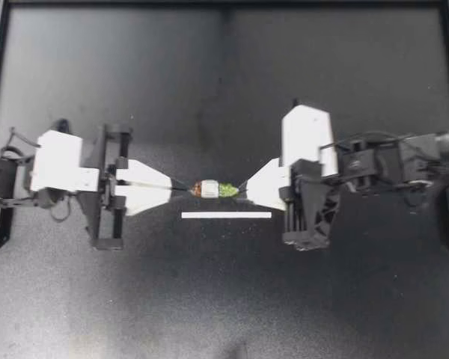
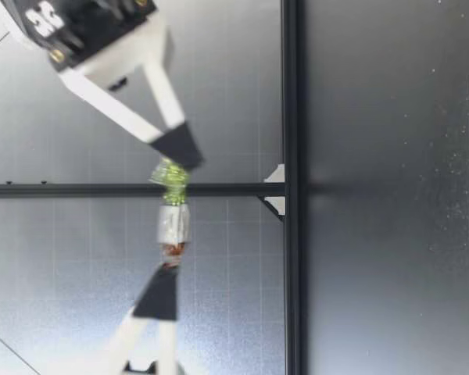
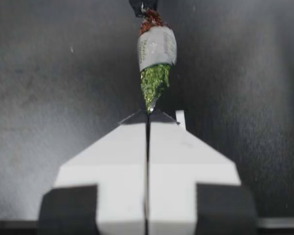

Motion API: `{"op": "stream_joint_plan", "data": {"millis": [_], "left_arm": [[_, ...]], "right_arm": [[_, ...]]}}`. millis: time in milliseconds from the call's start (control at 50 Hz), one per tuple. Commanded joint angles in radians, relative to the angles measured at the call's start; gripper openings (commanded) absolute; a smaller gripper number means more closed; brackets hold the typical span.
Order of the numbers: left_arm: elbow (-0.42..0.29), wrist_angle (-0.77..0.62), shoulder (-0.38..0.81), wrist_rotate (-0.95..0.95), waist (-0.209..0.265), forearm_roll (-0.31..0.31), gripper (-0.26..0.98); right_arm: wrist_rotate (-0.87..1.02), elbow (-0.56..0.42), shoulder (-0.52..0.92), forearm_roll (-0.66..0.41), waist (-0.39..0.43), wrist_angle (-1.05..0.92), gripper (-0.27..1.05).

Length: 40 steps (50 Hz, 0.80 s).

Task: Pick up the candy and unwrap it.

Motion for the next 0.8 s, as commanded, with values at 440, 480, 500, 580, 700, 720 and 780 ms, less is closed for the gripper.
{"op": "stream_joint_plan", "data": {"millis": [440,480,500,580,700,720,780], "left_arm": [[-0.025,-0.069,0.020,0.000,0.000,-0.006,-0.15],[-0.023,-0.072,0.018,0.000,0.002,-0.012,-0.15],[-0.021,-0.072,0.017,0.002,0.002,-0.017,-0.15],[-0.018,-0.072,0.017,0.009,0.002,-0.037,-0.15],[-0.012,-0.072,0.018,0.021,0.006,-0.072,-0.15],[-0.009,-0.072,0.017,0.021,0.009,-0.077,-0.15],[-0.003,-0.081,0.018,0.021,0.018,-0.092,-0.15]], "right_arm": [[0.002,0.029,-0.035,-0.002,-0.025,-0.115,-0.21],[0.000,0.040,-0.035,-0.002,-0.025,-0.143,-0.21],[-0.002,0.046,-0.037,-0.002,-0.025,-0.155,-0.20],[0.000,0.064,-0.029,-0.002,-0.023,-0.212,-0.17],[0.008,0.078,-0.028,-0.002,-0.023,-0.267,-0.08],[0.008,0.080,-0.028,-0.002,-0.023,-0.273,-0.06],[0.011,0.083,-0.026,0.000,-0.023,-0.290,0.03]]}}
